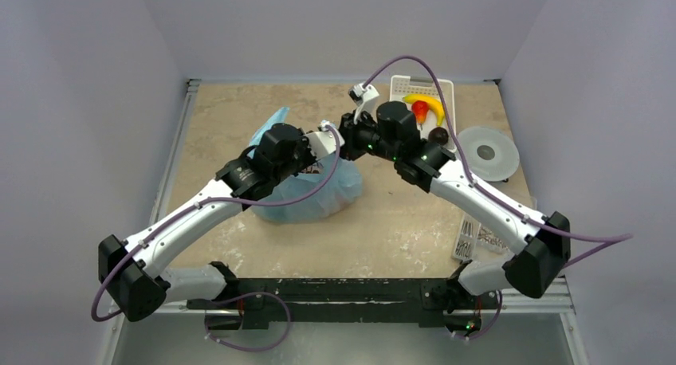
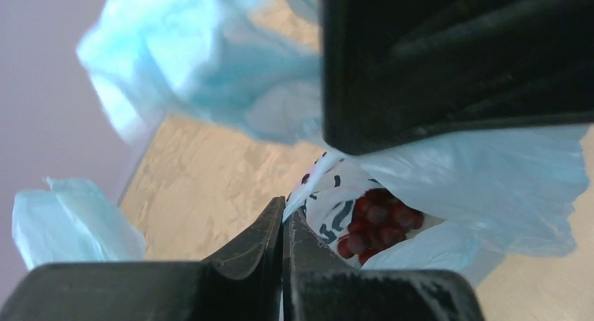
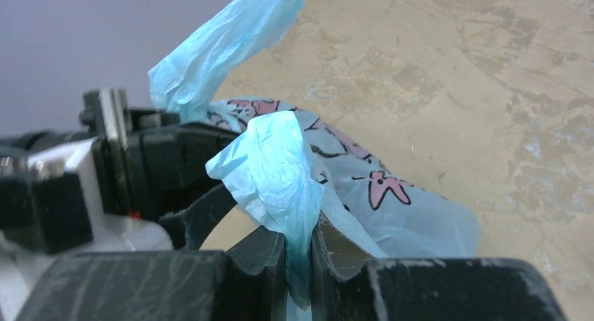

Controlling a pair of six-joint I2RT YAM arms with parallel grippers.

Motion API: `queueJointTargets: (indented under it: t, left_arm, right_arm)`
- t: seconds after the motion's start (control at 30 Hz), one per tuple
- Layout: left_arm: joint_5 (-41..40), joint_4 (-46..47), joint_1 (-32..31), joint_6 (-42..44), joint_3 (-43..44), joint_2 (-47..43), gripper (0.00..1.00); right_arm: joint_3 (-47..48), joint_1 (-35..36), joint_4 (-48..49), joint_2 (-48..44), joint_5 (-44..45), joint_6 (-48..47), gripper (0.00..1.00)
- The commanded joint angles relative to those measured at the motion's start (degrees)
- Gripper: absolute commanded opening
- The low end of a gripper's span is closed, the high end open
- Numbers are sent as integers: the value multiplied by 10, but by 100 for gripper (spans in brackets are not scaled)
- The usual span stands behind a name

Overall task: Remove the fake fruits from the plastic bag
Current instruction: Adjust the plastic bag at the center of the board.

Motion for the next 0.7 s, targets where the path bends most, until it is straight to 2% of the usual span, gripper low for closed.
queueJointTargets:
  t: [0.0,0.07,0.13,0.23,0.33,0.37,0.43,0.5,0.53,0.67]
  left_arm:
    - [-219,146,2,-36,-61,-63,0]
    - [-253,182,3,-39,-83,-90,0]
    - [-253,186,3,-55,-86,-106,0]
    - [-239,165,4,-80,-73,-110,0]
    - [-190,119,4,-123,-50,-95,0]
    - [-174,98,3,-142,-36,-84,0]
    - [-128,51,5,-178,-3,-53,0]
    - [-76,15,6,-208,24,-29,0]
    - [-45,2,8,-225,35,-20,0]
    - [84,-35,38,-295,75,6,0]
  right_arm:
    - [97,-24,21,67,-35,-10,11]
    - [160,-30,6,116,-50,-11,11]
    - [254,-33,-27,170,-67,-11,9]
    - [377,-35,-82,250,-83,-5,7]
    - [425,-35,-115,280,-66,3,11]
    - [430,-35,-132,286,-42,10,16]
    - [437,-37,-186,297,33,30,33]
    - [443,-41,-254,308,87,44,57]
    - [437,-42,-277,305,101,45,65]
    - [327,-44,-267,219,154,47,83]
